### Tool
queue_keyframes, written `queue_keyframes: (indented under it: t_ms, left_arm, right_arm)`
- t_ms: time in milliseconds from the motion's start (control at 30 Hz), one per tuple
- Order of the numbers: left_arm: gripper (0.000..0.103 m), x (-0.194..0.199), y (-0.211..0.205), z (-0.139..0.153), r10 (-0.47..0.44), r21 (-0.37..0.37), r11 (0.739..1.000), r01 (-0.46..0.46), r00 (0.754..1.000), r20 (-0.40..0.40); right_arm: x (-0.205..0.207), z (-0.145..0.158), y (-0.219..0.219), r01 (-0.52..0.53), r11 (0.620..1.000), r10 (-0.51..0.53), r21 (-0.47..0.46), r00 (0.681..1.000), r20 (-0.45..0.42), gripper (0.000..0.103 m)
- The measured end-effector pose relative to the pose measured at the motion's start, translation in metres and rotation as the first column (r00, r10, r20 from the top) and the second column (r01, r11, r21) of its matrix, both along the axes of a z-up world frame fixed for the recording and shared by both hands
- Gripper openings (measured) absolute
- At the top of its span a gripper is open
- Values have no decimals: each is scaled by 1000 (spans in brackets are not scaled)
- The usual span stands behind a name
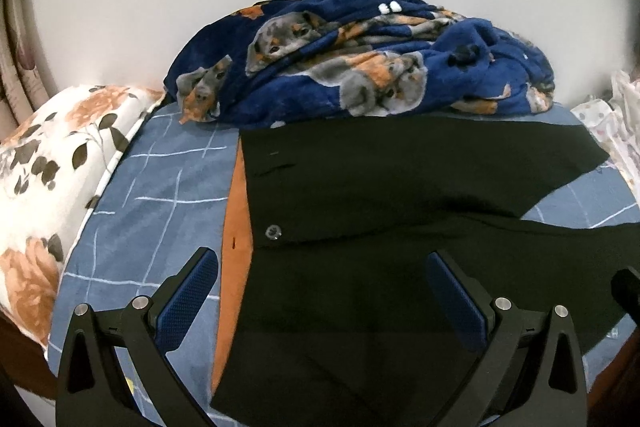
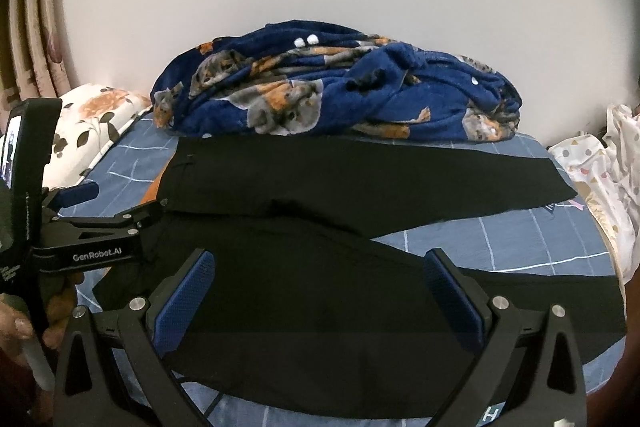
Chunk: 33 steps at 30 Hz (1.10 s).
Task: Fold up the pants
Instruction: 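Lower both grippers onto the black pants edge and close them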
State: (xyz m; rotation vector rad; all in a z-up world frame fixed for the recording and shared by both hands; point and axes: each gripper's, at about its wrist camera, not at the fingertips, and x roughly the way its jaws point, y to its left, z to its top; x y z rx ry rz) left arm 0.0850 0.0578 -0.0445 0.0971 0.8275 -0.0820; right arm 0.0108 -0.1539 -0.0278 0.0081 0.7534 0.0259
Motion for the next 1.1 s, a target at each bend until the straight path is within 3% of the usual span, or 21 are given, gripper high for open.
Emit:
queue_keyframes:
  t_ms: [200, 300, 367, 467, 567, 700, 800, 933, 1033, 1100]
  left_arm:
    - [103, 31, 21, -12, -25, 26, 999, 24, 999, 41]
    - [102, 62, 43, -24, -44, -32, 999, 43, 998, -33]
    - [91, 89, 63, -35, -60, -87, 995, 51, 993, -103]
    - [91, 127, 96, -47, -26, -158, 987, -1, 986, -165]
    - [91, 158, 120, -55, -1, -188, 982, -30, 986, -165]
    - [91, 208, 134, -75, -98, -252, 967, 41, 971, -217]
    - [91, 230, 138, -82, -99, -211, 976, 59, 978, -184]
    - [91, 258, 144, -91, -188, -330, 937, 117, 963, -194]
    - [91, 273, 135, -98, -210, -247, 956, 158, 957, -201]
    - [83, 282, 130, -104, -224, -215, 960, 178, 952, -210]
  right_arm:
    - [11, -8, -3, 2, 1000, -2, 8, 1000, -25, 103]
    - [17, -15, -4, 3, 1000, -3, 11, 999, -44, 103]
    - [22, -23, -6, 6, 1000, -5, 18, 998, -65, 103]
    - [30, -35, -10, 15, 999, -12, 34, 995, -97, 103]
    - [38, -46, -14, 25, 999, -19, 47, 991, -130, 103]
    - [46, -57, -18, 39, 998, -31, 50, 987, -159, 103]
    - [50, -65, -20, 45, 998, -35, 48, 983, -178, 103]
    - [56, -73, -22, 51, 997, -38, 55, 978, -206, 103]
    - [61, -78, -22, 54, 997, -41, 56, 974, -222, 103]
    - [65, -81, -22, 58, 996, -42, 62, 972, -231, 103]
